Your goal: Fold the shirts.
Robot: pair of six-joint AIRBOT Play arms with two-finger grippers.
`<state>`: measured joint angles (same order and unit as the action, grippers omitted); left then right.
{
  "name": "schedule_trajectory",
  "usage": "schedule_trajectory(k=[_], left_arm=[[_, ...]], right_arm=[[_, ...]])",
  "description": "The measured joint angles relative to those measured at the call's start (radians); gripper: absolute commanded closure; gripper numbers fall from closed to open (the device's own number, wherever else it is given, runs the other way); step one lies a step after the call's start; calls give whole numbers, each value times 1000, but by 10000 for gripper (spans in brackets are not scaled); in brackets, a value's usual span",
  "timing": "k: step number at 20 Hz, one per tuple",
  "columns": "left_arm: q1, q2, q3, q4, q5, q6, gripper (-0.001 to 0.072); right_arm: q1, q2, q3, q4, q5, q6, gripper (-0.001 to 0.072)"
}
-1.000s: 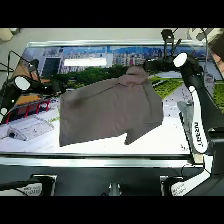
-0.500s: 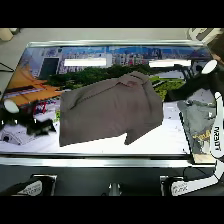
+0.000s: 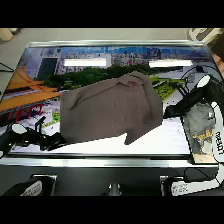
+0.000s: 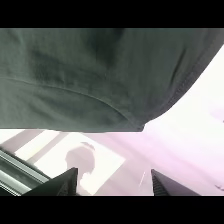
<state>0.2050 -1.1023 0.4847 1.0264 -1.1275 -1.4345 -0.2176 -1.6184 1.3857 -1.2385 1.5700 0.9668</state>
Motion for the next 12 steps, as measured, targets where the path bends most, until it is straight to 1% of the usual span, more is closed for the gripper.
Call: schedule_trajectory(k=[1, 2, 3, 4, 9, 10, 11, 12], left_arm=[[-2, -1, -4, -6, 28, 5, 473], [-4, -1, -4, -7, 49, 7, 505], [-5, -2, -1, -11, 69, 10, 637], [-5, -3, 4, -5, 86, 11, 683], [-6, 2, 41, -6, 90, 15, 684], [-6, 5, 47, -9, 86, 19, 684], [-6, 7, 50, -9, 84, 23, 684], [-6, 11, 53, -10, 78, 27, 684]], right_arm=[[0, 0, -11, -3, -5, -3, 250], [0, 1, -23, -6, -16, -6, 250], [0, 1, -34, -8, -27, -8, 250], [0, 2, -47, -10, -38, -10, 250], [0, 0, -114, -11, -105, -18, 250], [0, -1, -126, -5, -120, -19, 256], [0, -1, -138, 6, -137, -23, 282], [0, -2, -149, 17, -155, -23, 284]])
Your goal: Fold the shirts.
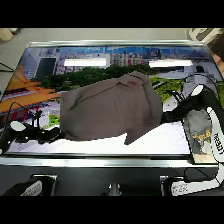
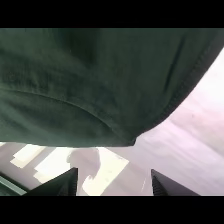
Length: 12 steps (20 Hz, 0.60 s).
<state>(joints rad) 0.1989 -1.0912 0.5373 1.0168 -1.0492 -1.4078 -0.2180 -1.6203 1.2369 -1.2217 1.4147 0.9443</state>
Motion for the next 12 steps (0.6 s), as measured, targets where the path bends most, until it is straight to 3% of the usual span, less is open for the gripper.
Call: schedule_trajectory(k=[2, 4, 5, 6, 12], left_arm=[[-1, 8, 3, -2, -4, 6, 684], [-1, 16, 5, -3, -6, 10, 685], [-1, 19, 6, -3, -6, 10, 685], [-1, 23, 6, -3, -7, 12, 686], [-2, 123, 180, 11, -16, 33, 687]], right_arm=[[0, -2, -23, 29, -40, -2, 304], [9, -13, -39, 51, -75, -3, 407], [19, -21, -44, 60, -87, -3, 600], [31, -27, -47, 66, -105, -4, 694], [72, 54, 73, 62, -192, -41, 697]])
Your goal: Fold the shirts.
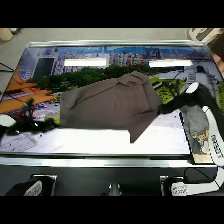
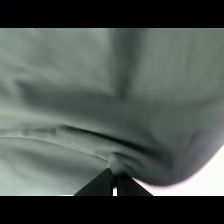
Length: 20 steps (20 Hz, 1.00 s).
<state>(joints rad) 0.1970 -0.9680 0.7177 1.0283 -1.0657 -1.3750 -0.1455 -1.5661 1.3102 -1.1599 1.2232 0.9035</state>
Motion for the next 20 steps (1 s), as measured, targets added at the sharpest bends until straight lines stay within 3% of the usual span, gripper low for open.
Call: schedule_trajectory(k=[4, 9, 14, 20], left_arm=[[0, 128, 407, 32, 31, -25, 687], [0, 250, 912, 56, 156, -60, 686], [0, 325, 1064, 64, 165, -74, 686], [0, 307, 1095, 117, 108, -80, 686]], right_arm=[[4, 232, 264, -71, -63, -21, 697], [4, 631, 503, -168, -248, -48, 697], [4, 834, 553, -224, -253, -72, 696], [4, 838, 564, -248, -200, -19, 696]])
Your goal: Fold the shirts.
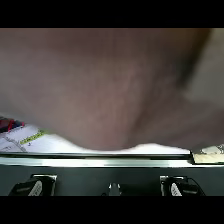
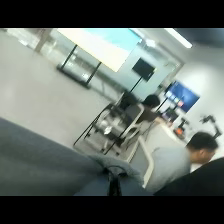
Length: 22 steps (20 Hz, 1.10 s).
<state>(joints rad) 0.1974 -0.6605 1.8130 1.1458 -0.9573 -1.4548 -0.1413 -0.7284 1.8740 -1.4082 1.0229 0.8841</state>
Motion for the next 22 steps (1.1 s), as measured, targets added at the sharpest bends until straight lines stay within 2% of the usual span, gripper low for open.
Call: schedule_trajectory(k=[5, 9, 12, 15, 22], left_arm=[[0, -131, -68, 16, -166, 0, 686], [-1, -285, -261, 21, -200, 8, 686], [-2, -437, -377, 25, -142, 16, 685], [-9, -602, -404, 26, -68, 26, 686], [-61, -867, -369, 25, 70, 33, 684]], right_arm=[[2, -190, -1, -5, 226, 37, 696], [2, -473, -37, 31, 376, 64, 697], [2, -700, -51, 108, 370, 89, 696], [2, -881, -57, 174, 295, 104, 695], [2, -1075, -59, 229, 79, 116, 696]])
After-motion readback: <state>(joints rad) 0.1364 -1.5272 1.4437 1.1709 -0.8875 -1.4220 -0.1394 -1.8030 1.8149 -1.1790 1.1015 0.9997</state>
